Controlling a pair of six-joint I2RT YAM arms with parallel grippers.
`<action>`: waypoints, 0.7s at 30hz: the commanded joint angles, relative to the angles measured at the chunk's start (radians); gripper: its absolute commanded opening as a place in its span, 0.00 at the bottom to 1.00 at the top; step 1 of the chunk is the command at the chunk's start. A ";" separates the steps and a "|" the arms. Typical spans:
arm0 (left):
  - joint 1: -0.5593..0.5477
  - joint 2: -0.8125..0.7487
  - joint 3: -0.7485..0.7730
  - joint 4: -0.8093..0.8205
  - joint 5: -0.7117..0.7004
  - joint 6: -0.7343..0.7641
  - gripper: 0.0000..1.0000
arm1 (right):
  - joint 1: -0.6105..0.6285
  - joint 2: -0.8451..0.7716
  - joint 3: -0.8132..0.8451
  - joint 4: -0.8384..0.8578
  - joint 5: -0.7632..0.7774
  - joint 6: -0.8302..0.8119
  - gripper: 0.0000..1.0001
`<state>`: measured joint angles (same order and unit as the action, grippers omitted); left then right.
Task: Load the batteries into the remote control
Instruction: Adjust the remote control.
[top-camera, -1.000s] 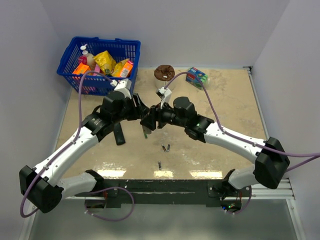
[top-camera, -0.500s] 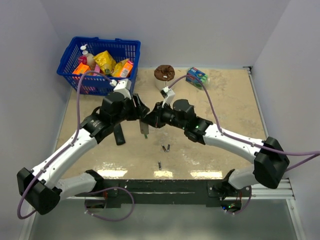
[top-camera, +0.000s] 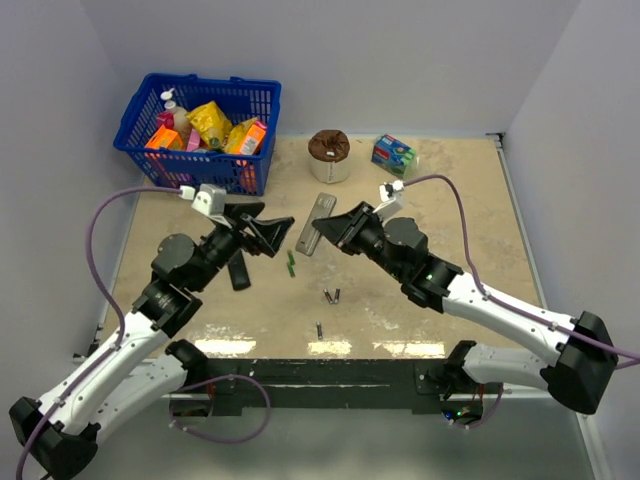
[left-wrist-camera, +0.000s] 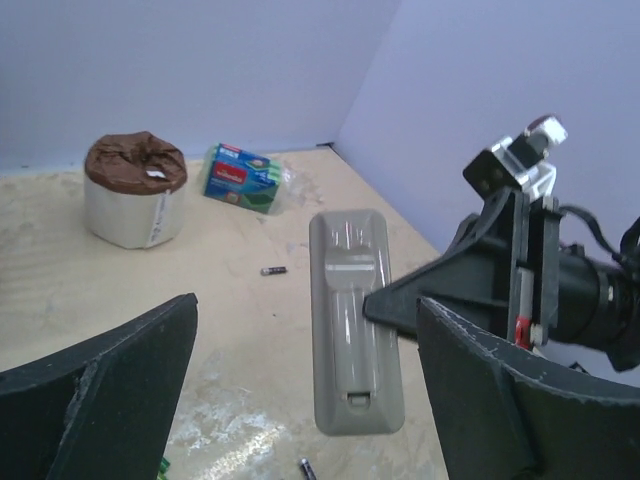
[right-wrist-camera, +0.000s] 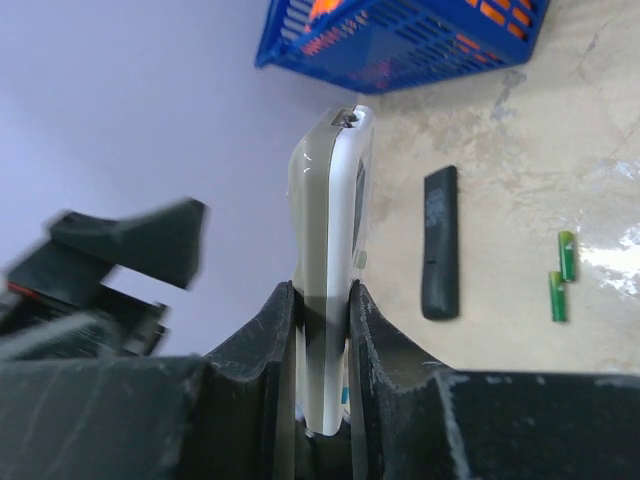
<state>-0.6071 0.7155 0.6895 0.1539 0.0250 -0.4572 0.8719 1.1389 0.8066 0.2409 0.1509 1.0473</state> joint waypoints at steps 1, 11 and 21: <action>0.001 0.027 -0.085 0.225 0.188 0.068 0.97 | -0.005 -0.053 -0.015 0.124 0.113 0.168 0.00; -0.025 0.154 -0.076 0.302 0.290 0.051 0.97 | -0.005 -0.099 -0.023 0.086 0.179 0.214 0.00; -0.060 0.259 -0.019 0.345 0.234 0.049 0.77 | -0.005 -0.085 -0.026 0.090 0.180 0.224 0.00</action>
<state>-0.6537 0.9432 0.6094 0.4110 0.2802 -0.4232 0.8665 1.0595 0.7811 0.2928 0.3019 1.2400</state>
